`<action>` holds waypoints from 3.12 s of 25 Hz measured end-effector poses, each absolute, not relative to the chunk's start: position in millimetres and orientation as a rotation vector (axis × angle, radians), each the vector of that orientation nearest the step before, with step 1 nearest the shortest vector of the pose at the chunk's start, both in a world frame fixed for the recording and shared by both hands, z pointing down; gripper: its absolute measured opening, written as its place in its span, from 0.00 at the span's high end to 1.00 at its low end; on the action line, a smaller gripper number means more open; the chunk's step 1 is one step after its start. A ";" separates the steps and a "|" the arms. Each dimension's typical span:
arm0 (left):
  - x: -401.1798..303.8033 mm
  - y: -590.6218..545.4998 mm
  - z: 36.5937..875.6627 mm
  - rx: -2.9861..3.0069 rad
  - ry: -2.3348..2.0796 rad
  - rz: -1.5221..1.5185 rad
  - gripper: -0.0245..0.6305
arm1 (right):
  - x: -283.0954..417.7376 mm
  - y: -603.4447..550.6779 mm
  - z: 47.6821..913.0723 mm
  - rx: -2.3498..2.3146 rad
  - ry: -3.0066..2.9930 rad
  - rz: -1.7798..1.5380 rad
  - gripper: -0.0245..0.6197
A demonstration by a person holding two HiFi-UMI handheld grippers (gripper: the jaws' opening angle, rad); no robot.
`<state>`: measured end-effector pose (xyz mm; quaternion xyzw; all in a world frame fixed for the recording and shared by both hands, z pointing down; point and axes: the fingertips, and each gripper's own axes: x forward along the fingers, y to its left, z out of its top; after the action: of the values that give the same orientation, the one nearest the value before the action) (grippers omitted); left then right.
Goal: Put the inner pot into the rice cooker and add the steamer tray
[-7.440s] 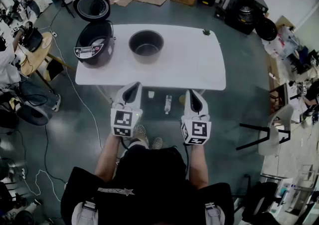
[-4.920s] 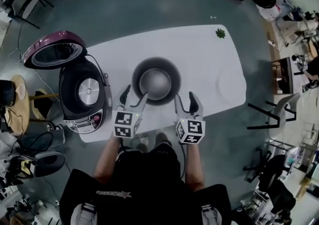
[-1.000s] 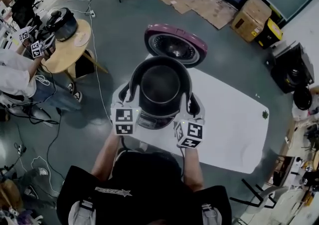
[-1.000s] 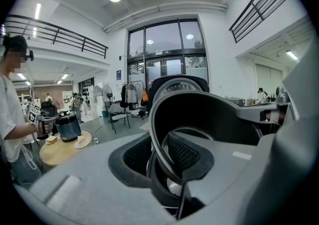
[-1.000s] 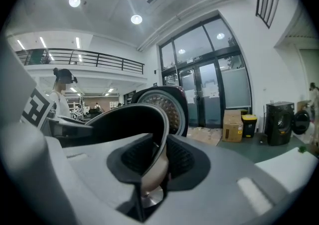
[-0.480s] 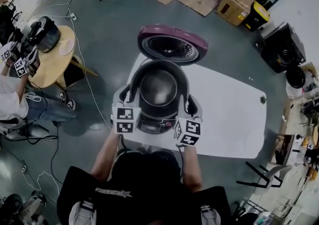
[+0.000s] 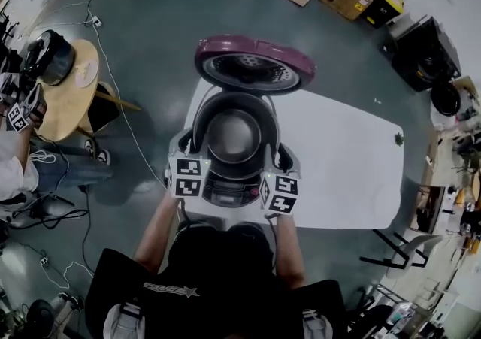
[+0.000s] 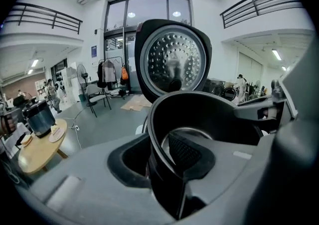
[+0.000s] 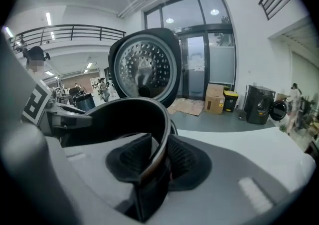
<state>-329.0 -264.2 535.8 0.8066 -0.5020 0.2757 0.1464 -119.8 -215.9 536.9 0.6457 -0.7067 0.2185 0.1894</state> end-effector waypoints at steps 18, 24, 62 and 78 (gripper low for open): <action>-325.4 -262.2 581.5 2.174 -1.211 1.141 0.75 | -125.2 -214.8 577.1 1.664 -1.879 0.862 0.77; -320.9 -261.1 583.6 2.174 -1.212 1.188 0.74 | -124.4 -212.7 586.5 1.633 -1.861 0.950 0.74; -261.6 -216.8 418.8 2.765 -1.408 0.355 0.91 | -93.7 -156.9 404.0 2.076 -2.301 0.056 0.90; -175.2 -177.3 415.5 2.958 -1.113 0.327 0.95 | -25.4 -94.3 417.5 2.281 -2.081 0.101 0.95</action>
<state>-175.2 -177.3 415.5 0.9308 -0.3504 0.1028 -0.0179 -25.4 -94.3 417.5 0.7380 -0.6735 0.0328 0.0262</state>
